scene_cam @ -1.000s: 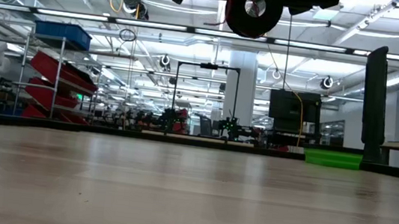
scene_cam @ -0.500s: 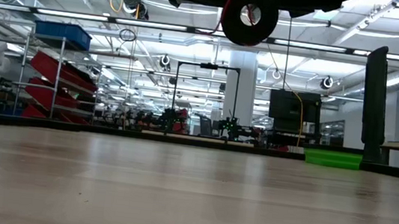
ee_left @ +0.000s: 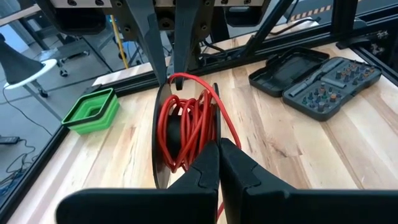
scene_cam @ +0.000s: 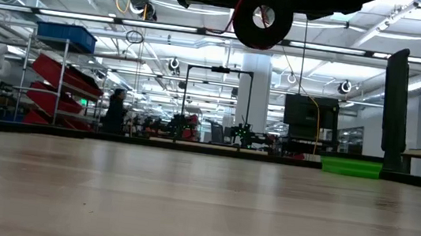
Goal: Coil cords
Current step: Uncoil the red wire from the spool
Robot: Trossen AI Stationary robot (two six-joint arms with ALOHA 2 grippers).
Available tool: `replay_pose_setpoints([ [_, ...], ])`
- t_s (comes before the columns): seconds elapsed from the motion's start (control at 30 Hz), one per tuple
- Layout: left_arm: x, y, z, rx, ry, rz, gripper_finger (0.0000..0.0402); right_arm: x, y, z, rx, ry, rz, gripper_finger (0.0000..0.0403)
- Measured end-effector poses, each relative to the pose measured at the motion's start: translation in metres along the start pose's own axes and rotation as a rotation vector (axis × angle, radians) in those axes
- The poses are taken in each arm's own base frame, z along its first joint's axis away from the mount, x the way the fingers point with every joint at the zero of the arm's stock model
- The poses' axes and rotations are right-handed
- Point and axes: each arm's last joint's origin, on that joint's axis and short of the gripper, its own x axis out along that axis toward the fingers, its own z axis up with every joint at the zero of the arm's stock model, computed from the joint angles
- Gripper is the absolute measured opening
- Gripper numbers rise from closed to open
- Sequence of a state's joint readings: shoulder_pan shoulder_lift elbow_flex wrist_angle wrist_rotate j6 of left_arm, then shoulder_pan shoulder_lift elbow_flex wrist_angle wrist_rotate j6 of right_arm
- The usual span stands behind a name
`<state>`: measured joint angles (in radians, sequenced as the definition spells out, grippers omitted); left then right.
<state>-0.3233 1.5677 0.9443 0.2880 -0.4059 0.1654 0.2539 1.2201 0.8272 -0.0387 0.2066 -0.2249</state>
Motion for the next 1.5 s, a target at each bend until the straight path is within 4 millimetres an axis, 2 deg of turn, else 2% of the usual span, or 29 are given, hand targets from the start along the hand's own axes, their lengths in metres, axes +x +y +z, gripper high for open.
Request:
replay_pose_setpoints([
  [1.5, 0.0, 0.0006, -0.0007, 0.002, 0.009, 0.019, 0.0, -0.001, 0.0018, -0.0078, -0.014, 0.08, 0.022, 0.0022],
])
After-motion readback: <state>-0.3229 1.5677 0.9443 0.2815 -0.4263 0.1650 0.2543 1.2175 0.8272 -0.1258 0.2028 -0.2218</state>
